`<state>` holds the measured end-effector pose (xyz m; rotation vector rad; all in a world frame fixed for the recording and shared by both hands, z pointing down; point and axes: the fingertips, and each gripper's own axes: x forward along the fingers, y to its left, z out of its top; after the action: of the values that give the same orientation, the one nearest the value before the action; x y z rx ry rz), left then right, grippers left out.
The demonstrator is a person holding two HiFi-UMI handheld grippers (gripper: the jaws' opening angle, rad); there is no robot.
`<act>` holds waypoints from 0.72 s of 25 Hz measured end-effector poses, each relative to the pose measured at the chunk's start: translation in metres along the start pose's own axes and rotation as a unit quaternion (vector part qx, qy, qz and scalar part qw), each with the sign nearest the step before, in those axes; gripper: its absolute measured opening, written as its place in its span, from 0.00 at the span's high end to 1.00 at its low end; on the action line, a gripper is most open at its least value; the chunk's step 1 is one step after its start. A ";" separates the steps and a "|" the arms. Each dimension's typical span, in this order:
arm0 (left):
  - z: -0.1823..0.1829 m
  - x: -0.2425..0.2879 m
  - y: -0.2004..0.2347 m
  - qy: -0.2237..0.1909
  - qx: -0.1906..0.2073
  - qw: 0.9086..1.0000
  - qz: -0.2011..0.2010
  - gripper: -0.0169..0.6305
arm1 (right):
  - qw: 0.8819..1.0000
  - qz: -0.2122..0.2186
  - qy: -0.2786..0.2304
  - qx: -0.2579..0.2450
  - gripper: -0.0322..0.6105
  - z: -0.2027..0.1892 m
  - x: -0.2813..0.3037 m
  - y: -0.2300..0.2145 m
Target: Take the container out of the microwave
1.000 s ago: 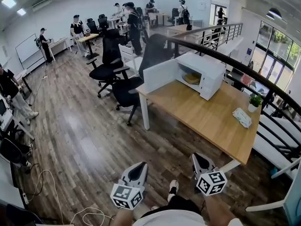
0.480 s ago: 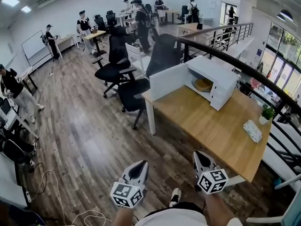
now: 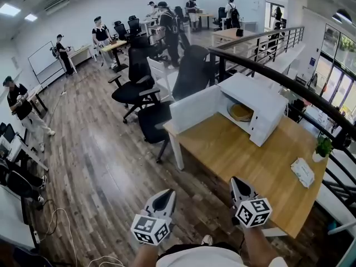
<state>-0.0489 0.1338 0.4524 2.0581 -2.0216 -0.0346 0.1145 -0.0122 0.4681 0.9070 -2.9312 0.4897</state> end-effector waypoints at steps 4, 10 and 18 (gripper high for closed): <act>0.002 0.040 0.002 0.001 0.000 1.000 -0.001 0.91 | 1.000 -0.007 0.005 0.009 0.92 0.006 0.024 -0.037; 0.003 0.096 0.010 0.013 -0.008 1.000 -0.019 0.91 | 1.000 -0.017 0.020 0.013 0.92 0.006 0.057 -0.072; 0.012 0.189 0.055 0.023 -0.010 0.997 -0.069 0.91 | 0.997 -0.070 0.026 0.013 0.92 0.013 0.123 -0.117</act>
<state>-0.0987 -0.0549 0.4817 2.1634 -1.8418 -0.0321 0.0778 -0.1747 0.5042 1.0768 -2.7957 0.5358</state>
